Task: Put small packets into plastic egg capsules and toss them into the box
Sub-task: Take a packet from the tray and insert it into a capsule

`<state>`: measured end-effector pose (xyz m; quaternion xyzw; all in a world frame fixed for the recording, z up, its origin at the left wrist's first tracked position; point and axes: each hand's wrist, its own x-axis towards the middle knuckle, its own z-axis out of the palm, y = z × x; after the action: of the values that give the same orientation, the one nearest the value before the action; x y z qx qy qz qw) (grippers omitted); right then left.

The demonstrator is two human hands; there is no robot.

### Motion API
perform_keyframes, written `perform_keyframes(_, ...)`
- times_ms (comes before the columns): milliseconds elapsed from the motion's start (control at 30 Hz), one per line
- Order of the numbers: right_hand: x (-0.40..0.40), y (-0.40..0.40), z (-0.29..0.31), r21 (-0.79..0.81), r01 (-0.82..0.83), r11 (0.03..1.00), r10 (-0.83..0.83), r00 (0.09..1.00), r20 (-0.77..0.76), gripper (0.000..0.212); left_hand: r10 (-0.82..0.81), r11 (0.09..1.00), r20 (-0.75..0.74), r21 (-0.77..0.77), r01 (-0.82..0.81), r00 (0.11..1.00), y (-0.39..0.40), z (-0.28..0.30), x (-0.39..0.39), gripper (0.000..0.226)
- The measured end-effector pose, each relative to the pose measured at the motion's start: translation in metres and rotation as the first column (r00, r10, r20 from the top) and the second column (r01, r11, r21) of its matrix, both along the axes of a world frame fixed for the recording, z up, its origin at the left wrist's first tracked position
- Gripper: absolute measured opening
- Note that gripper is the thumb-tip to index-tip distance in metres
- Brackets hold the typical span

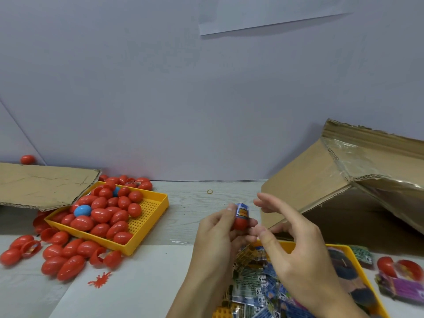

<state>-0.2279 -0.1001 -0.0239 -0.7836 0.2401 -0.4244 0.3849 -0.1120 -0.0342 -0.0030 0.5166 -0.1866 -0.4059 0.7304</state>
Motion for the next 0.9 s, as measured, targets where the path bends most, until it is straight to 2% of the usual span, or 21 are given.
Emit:
perform_keyframes(100, 0.000, 0.000, 0.000, 0.030, 0.008, 1.000, -0.009, 0.999, 0.036, 0.043, 0.002, 0.991, -0.271, -0.126, -0.038, 0.962, 0.002, 0.006, 0.004, 0.040)
perform_keyframes(167, 0.001, -0.001, 0.000, 0.037, 0.010, 0.999, -0.012, 0.999, 0.032, 0.042, -0.049, 0.978, -0.384, -0.204, -0.033, 0.922, 0.005, 0.010, 0.006, 0.043)
perform_keyframes(300, 0.001, -0.001, 0.000, 0.042, 0.017, 0.999, -0.018, 0.999, 0.032, 0.040, -0.130, 0.960, -0.454, -0.278, -0.002, 0.881, 0.009, 0.015, 0.006, 0.046)
perform_keyframes(467, 0.001, -0.001, 0.001, 0.041, 0.024, 0.999, -0.025, 0.999, 0.027, 0.040, -0.147, 0.956, -0.451, -0.293, 0.009, 0.880, 0.008, 0.016, 0.006, 0.042)
perform_keyframes(633, 0.000, -0.001, 0.000, 0.037, 0.029, 0.999, -0.029, 0.999, 0.017, 0.040, -0.108, 0.962, -0.346, -0.272, 0.011, 0.932, 0.006, 0.012, 0.005, 0.038)
perform_keyframes(767, 0.000, -0.001, -0.001, 0.041, 0.030, 0.999, -0.030, 0.999, 0.010, 0.039, -0.046, 0.969, -0.154, -0.245, 0.007, 0.987, 0.004, 0.010, 0.002, 0.019)
perform_keyframes(833, 0.000, -0.001, -0.001, 0.043, 0.028, 0.999, -0.028, 1.000, 0.006, 0.039, 0.017, 0.977, -0.007, -0.211, -0.019, 1.000, 0.003, 0.009, -0.001, 0.019)
perform_keyframes(900, 0.000, -0.002, -0.001, 0.044, 0.025, 0.999, -0.025, 1.000, 0.000, 0.039, 0.094, 0.987, 0.241, -0.149, -0.059, 0.966, 0.003, 0.006, -0.002, 0.024)
